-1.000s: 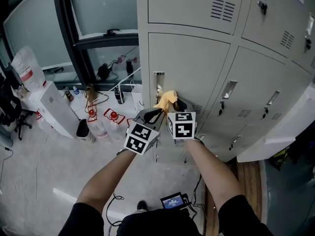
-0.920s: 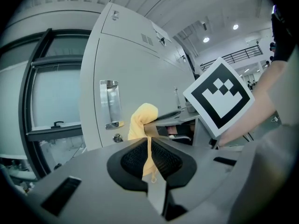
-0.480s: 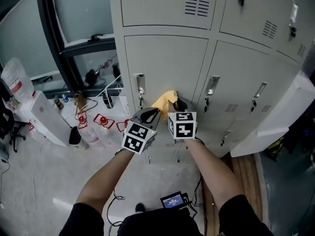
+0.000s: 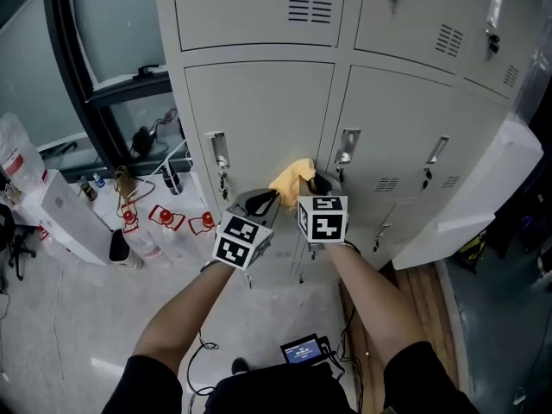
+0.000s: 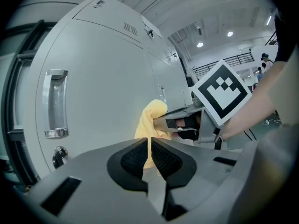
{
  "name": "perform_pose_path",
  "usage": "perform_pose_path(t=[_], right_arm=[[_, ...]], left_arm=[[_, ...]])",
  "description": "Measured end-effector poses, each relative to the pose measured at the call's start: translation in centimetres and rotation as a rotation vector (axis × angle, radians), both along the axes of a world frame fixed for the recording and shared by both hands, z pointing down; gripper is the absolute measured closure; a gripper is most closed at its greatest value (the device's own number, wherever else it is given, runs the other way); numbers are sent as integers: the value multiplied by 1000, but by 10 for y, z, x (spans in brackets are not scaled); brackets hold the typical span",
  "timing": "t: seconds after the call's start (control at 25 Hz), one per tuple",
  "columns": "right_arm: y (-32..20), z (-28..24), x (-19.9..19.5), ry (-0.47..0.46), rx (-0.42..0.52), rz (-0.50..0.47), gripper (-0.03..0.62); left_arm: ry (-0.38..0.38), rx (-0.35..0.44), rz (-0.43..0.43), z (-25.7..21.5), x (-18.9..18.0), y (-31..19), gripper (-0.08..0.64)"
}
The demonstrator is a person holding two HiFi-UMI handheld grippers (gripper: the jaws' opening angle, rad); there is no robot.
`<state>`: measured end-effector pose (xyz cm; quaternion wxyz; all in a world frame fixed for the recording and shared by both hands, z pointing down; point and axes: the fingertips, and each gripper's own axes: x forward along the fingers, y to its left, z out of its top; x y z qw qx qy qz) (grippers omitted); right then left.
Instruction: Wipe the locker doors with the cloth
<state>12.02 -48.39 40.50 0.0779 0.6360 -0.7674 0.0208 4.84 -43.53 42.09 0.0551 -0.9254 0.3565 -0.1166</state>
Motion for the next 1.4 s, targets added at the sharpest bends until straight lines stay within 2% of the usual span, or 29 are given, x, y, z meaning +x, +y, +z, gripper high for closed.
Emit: perform_pose_path(t=[0.36, 0.84, 1.4], right_arm=[[1, 2, 22, -6, -7, 25, 525], [4, 3, 21, -38, -13, 30, 525], [15, 17, -59, -26, -24, -111, 525]], left_arm=[[-6, -3, 25, 3, 20, -1, 525], [-9, -7, 20, 8, 11, 3, 525], [-9, -51, -57, 31, -45, -2, 525]])
